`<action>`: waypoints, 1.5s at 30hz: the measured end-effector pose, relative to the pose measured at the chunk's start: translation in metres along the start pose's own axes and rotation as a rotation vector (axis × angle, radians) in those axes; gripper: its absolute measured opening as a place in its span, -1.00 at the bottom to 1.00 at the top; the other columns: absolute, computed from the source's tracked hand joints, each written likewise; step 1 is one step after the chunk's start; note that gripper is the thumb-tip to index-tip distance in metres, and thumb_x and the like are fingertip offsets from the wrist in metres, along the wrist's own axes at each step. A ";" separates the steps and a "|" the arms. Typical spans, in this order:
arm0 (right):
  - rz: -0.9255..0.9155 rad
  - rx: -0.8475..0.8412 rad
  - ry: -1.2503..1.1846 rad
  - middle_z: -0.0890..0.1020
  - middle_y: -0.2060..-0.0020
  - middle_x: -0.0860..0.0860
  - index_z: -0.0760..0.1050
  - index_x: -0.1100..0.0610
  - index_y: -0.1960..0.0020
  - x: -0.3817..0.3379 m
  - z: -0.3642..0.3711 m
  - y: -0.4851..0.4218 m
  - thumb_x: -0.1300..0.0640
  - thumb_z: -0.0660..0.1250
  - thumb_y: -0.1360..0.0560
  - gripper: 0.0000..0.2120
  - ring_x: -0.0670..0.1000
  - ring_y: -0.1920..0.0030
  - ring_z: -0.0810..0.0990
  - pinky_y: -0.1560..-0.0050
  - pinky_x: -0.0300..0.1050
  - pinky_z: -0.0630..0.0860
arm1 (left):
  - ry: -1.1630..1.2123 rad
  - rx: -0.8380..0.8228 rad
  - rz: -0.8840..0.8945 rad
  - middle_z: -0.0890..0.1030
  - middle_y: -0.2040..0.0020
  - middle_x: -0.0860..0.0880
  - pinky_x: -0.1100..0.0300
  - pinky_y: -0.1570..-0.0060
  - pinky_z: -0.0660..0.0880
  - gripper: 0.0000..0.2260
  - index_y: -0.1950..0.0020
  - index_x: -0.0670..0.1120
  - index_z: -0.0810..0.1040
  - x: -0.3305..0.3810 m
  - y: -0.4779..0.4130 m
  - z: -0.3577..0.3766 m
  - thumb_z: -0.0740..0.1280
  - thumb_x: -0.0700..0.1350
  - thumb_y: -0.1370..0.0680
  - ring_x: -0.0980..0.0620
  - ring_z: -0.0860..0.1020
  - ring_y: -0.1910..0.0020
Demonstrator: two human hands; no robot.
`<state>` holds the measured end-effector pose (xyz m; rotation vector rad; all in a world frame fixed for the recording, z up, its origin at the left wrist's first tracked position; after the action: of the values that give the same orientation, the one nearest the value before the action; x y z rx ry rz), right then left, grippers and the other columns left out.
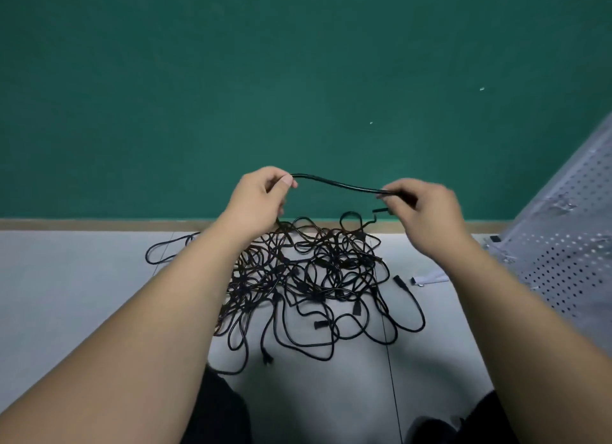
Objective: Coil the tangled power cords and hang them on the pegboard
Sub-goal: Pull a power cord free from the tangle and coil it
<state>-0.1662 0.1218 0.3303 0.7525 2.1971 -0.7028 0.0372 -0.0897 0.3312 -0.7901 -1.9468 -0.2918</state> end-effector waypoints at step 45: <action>0.499 0.152 -0.306 0.55 -0.28 0.16 0.47 0.08 -0.39 0.025 0.006 -0.002 -0.01 0.53 -0.56 -0.52 0.14 -0.14 0.70 -0.22 0.15 0.66 | 0.375 -0.231 -0.144 0.58 0.25 0.00 0.27 0.15 0.55 -0.67 -0.07 -0.19 0.69 0.014 0.059 0.067 0.25 0.01 -0.75 0.05 0.54 0.28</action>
<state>-0.1790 0.1243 0.3087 1.1359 1.6043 -0.6757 0.0230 -0.0051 0.3022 -0.6850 -1.6331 -0.7103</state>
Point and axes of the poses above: each hand's wrist, its own y-axis away from the middle knuckle, its own z-axis out of the palm, x = y × z, the point moved 9 cm from there along -y, towards the middle knuckle
